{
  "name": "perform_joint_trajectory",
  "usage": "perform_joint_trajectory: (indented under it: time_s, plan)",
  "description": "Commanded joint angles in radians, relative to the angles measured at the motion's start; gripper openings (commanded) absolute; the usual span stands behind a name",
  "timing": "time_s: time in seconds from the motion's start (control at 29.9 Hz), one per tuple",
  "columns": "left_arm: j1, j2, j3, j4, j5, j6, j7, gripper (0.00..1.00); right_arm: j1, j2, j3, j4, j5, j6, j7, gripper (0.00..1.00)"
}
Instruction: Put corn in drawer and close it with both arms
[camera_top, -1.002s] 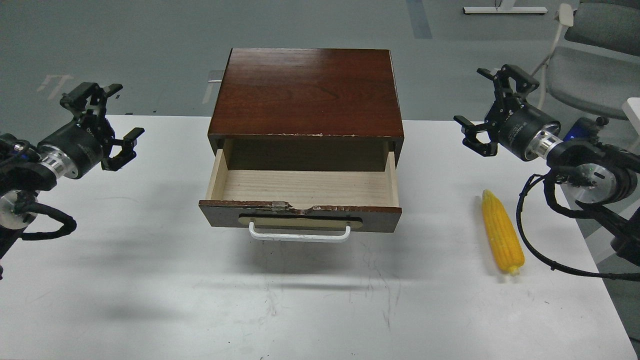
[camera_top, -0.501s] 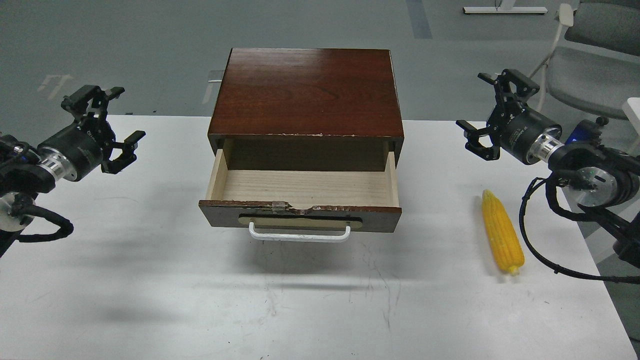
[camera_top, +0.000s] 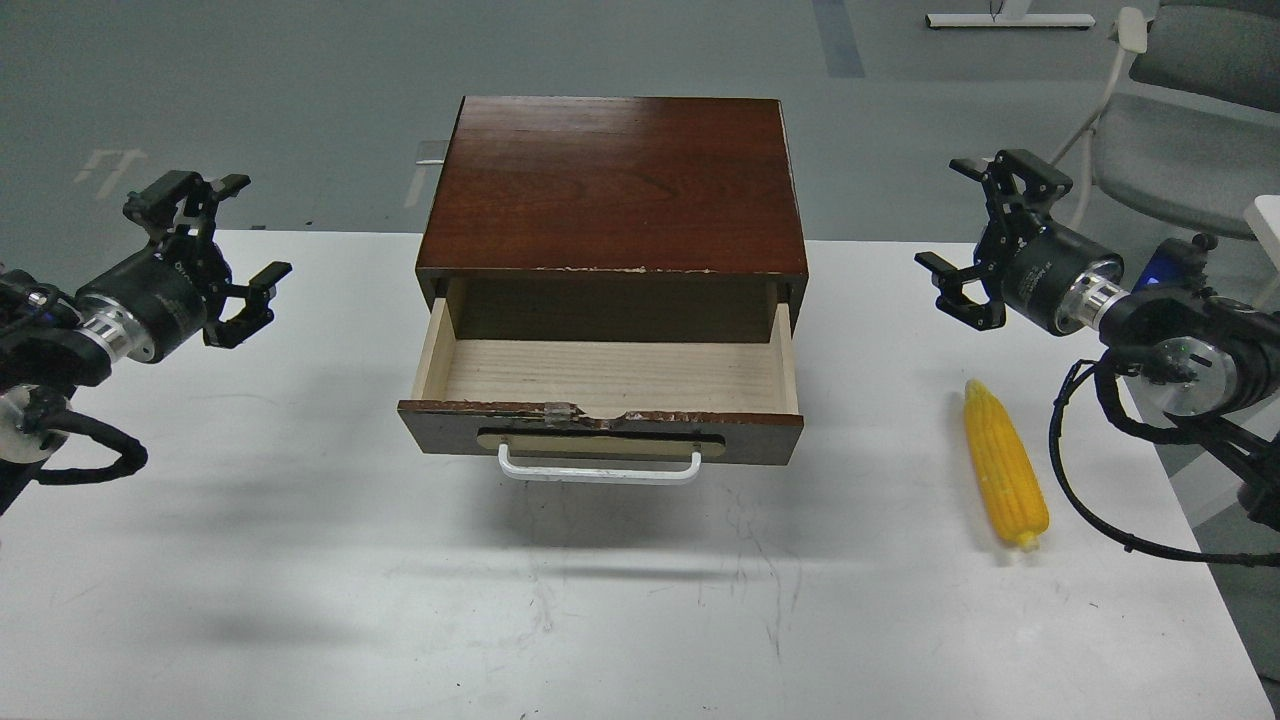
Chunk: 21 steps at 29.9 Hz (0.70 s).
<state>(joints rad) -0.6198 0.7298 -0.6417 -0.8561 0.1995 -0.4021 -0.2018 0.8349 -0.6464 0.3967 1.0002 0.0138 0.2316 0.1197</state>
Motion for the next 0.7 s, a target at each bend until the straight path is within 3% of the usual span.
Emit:
perform_joint_trajectory:
  time_s: [0.0, 0.33, 0.43, 0.53, 0.67]
  plan:
    - [0.000, 0.002, 0.001, 0.000, 0.000, 0.000, 0.004, 0.98, 0.003, -0.001, 0.001, 0.003, 0.000, 0.002, 0.001, 1.00]
    - [0.002, 0.005, 0.001, 0.000, 0.003, 0.003, 0.009, 0.98, 0.016, -0.019, -0.007, 0.021, -0.029, 0.000, 0.000, 1.00]
    - [0.002, 0.008, 0.001, 0.000, 0.003, 0.003, 0.007, 0.98, 0.016, -0.088, -0.045, 0.078, -0.188, 0.002, -0.018, 0.99]
    - [0.002, 0.002, 0.002, 0.000, 0.008, 0.003, 0.007, 0.98, 0.035, -0.172, -0.154, 0.164, -0.583, -0.076, -0.081, 0.99]
    - [0.002, -0.010, 0.002, 0.000, 0.006, 0.005, 0.005, 0.98, 0.046, -0.297, -0.248, 0.219, -0.898, -0.136, -0.086, 0.98]
